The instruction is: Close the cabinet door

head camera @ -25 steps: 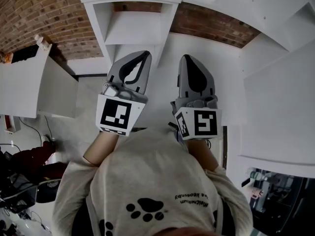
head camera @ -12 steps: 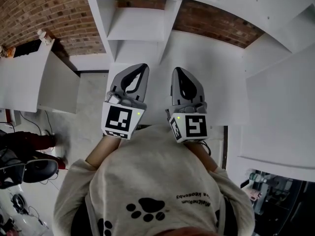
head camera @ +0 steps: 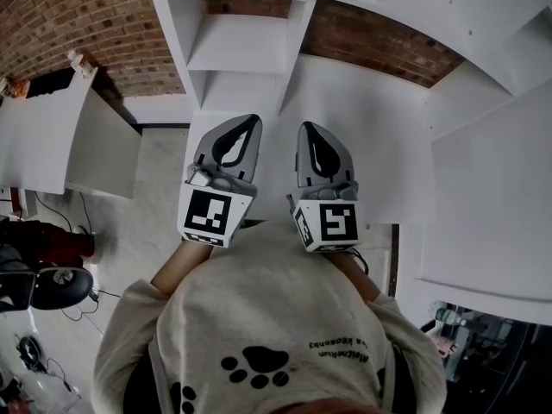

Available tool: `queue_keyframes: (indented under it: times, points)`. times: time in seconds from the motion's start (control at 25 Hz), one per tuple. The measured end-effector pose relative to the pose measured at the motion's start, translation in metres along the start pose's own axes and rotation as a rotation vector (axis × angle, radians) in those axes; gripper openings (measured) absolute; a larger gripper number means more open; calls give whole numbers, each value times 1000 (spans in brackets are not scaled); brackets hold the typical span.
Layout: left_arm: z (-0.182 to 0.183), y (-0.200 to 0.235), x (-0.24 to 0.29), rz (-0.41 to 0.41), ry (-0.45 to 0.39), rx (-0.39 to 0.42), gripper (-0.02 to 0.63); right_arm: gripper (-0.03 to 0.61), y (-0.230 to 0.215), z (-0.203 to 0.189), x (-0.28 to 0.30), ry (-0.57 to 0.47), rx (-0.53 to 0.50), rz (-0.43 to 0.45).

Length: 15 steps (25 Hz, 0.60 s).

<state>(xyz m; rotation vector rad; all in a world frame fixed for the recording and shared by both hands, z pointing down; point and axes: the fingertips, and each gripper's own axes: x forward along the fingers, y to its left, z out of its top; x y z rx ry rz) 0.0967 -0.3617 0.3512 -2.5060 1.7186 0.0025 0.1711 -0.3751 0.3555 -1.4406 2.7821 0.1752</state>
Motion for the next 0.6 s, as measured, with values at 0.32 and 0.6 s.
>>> queue_keyframes:
  times: [0.32, 0.6]
  points:
    - [0, -6, 4, 2, -19, -1, 9, 9, -5, -2, 0, -14, 4, 6]
    - [6, -7, 12, 0, -26, 3, 9, 9, -10, 2, 3, -19, 0, 9]
